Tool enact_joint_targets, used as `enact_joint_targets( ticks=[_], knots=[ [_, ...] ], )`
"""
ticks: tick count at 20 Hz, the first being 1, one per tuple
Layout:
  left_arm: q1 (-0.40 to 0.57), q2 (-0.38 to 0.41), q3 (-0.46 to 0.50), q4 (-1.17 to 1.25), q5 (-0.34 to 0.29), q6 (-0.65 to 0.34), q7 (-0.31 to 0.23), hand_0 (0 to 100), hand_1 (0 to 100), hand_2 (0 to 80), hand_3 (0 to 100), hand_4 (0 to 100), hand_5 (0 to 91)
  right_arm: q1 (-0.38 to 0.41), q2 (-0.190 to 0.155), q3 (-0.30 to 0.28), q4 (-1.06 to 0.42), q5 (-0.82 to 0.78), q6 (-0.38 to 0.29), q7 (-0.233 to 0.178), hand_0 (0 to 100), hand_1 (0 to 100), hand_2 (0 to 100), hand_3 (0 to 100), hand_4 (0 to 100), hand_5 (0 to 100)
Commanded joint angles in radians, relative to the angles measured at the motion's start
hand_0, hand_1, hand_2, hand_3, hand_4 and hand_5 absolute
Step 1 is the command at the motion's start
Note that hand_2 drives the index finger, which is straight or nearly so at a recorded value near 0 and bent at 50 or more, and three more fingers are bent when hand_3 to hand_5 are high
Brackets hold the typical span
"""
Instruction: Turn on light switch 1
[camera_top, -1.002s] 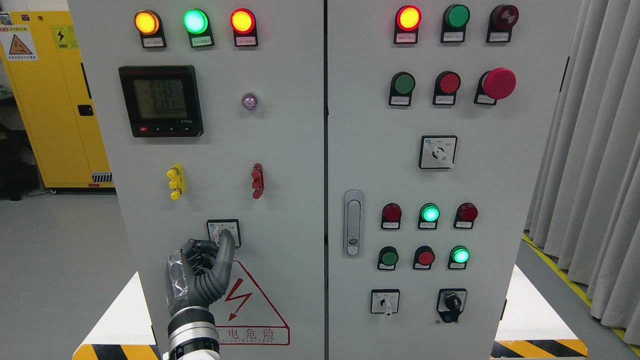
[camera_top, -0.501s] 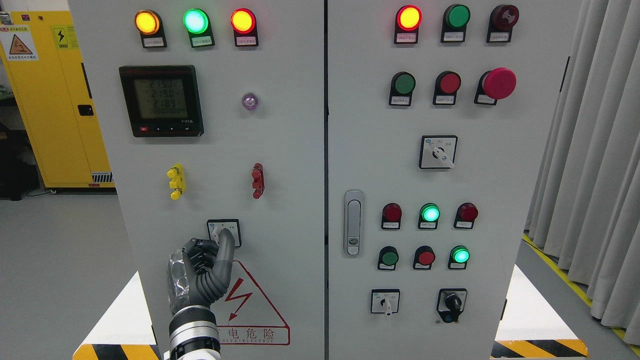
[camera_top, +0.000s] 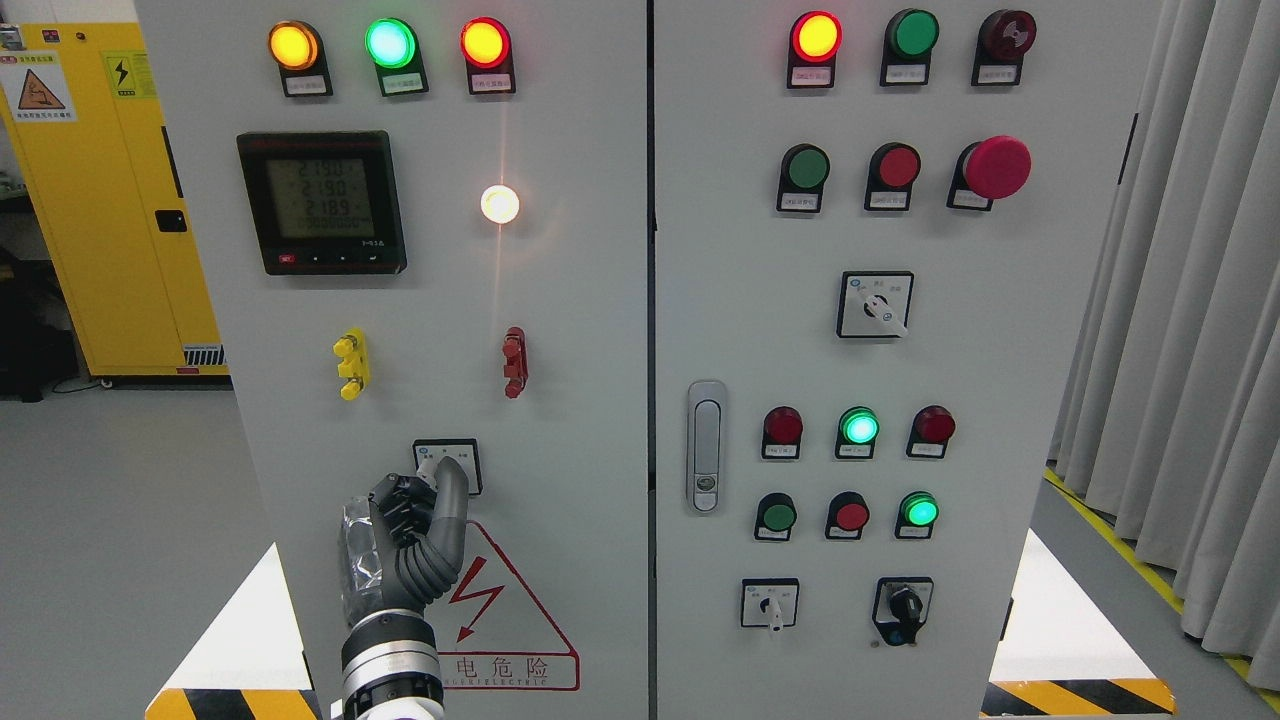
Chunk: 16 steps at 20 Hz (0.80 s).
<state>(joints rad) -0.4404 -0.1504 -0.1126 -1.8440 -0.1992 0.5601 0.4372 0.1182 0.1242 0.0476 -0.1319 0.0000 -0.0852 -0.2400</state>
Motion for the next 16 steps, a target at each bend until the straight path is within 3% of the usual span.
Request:
enact_joint_targets(
  ticks=[1,8,10,12,16],
  knots=[
    [0.000,0.000,-0.001,0.002,0.000,0.009,0.005,74,47,64.1,94,89,84.3,0.000,0.000,0.000,0.000,-0.029,0.001,-0.001,0,50,4,0,0,0],
    [0.000,0.000,-0.001,0.002,0.000,0.009,0.005,37,48,64.0,94,89,84.2,0.000,0.000,0.000,0.000,-0.029,0.001,0.001,0,50,4,0,0,0],
    [0.000,0.000,-0.001,0.002,0.000,0.009,0.005,34,48,64.0,94,89,84.1,0.000,0.000,0.000,0.000,-0.029,0.001,-0.001,0,50,4,0,0,0],
    [0.000,0.000,-0.001,0.002,0.000,0.009,0.005,21,48,64.0,94,89,83.9,0.000,0.000,0.000,0.000,-0.029,0.001,-0.001,0,50,4,0,0,0],
    [0.000,0.000,-0.001,0.000,0.001,0.007,0.005,14,47,64.1,94,89,83.8,0.000,0.000,0.000,0.000,-0.029,0.001,0.001,0,50,4,0,0,0]
  ],
)
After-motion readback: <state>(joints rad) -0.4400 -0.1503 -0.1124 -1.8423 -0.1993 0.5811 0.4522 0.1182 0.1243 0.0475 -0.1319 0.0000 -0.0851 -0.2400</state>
